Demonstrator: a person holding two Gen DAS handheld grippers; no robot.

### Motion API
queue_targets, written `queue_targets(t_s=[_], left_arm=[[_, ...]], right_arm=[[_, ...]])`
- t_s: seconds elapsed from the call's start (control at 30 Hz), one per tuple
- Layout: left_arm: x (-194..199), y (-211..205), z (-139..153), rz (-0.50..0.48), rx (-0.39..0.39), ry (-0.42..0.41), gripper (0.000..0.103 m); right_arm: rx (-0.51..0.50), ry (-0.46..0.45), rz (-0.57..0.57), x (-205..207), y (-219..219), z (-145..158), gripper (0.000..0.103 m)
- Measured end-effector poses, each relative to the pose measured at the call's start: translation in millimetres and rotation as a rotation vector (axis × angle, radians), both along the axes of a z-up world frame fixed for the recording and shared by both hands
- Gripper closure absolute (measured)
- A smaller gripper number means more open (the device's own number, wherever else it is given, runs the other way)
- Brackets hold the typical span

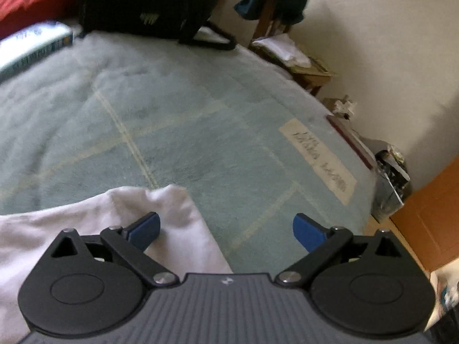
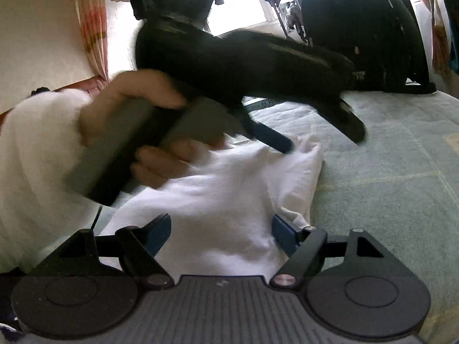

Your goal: Fold clothes

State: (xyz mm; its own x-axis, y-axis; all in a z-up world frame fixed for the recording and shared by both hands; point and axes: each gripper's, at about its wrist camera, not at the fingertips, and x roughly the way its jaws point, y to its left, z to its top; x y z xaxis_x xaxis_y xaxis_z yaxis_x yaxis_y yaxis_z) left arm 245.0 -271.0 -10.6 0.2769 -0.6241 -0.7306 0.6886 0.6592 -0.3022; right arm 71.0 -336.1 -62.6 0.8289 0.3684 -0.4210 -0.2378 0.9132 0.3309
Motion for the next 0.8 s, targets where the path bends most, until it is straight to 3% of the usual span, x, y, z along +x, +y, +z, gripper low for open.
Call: queue_targets(t_s=[0.13,0.27,0.37,0.6,0.67,0.8], left_arm=[[-34.3,47.2,25.8,0.007,0.023,-0.093,0.004],[-76.9,98.2,25.8,0.046,0.044,-0.105,0.004],[-112.4,126.8,12.9,0.061,0.035,-0.083,0.004],[-160.5,163.7,-26.3,0.099,0.016,0.083,0.003],[-166.5,171.6,-23.3,0.113,0.02,0.066,0.003],[-164.1,178.2,2.3,0.149,-0.057,-0.025,0.003]], right_arm=[[-0.023,-0.025,-0.015,-13.3,3.3,8.0,0.02],[-0.054,-0.046,-0.055,-33.7,4.2,14.2,0.017],[-0.065,-0.039,-0.084,-37.0,2.0,17.6,0.016],[-0.093,0.011,-0.144,-50.9,2.2,17.9,0.015],[-0.092,0.021,-0.155,-55.5,1.7,17.9,0.015],[-0.1,0.015,-0.16,-63.0,6.2,24.0,0.014]])
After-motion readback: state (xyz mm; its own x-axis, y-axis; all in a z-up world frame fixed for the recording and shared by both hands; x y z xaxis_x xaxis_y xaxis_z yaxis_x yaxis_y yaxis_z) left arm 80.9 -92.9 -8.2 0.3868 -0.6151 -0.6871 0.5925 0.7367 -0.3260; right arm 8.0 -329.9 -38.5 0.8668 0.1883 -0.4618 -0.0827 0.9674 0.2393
